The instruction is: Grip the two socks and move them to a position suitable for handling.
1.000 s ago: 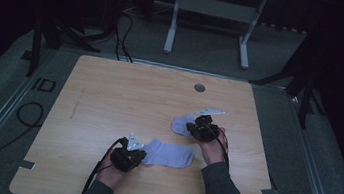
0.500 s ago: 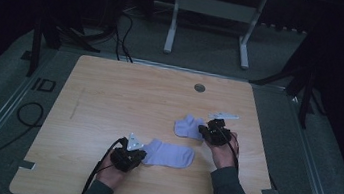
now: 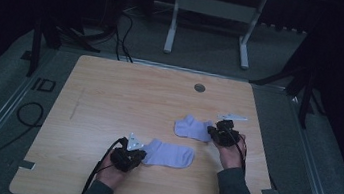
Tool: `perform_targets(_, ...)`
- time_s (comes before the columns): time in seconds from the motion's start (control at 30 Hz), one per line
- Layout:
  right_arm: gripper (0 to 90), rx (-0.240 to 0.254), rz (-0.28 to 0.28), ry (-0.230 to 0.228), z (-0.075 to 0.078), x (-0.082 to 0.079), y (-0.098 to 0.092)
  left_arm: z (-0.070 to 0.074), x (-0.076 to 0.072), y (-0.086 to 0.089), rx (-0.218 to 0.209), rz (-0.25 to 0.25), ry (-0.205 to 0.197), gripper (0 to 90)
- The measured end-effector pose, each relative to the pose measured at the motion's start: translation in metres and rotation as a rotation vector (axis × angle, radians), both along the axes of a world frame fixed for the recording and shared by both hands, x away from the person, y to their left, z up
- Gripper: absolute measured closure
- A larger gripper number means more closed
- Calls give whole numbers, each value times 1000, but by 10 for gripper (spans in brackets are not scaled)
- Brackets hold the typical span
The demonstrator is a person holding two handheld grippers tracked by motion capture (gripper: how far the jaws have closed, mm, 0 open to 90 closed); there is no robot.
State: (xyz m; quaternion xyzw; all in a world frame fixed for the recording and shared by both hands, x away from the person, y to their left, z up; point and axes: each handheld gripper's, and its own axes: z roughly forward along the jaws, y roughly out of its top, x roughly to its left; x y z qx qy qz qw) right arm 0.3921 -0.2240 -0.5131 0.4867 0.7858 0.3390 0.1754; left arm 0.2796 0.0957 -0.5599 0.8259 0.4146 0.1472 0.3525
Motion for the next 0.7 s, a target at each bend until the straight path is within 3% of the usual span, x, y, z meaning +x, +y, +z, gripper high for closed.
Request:
perform_targets(0.57,866,-11,-48,19,-7,2,-17,0,0,0,0,0,0,854)
perform_targets(0.63,850,-11,-55,23,-7,3,-19,0,0,0,0,0,0,854)
perform_targets(0.67,773,-15,-63,23,-7,3,-21,0,0,0,0,0,0,854)
perform_targets(0.7,773,-15,-63,23,-7,3,-21,0,0,0,0,0,0,854)
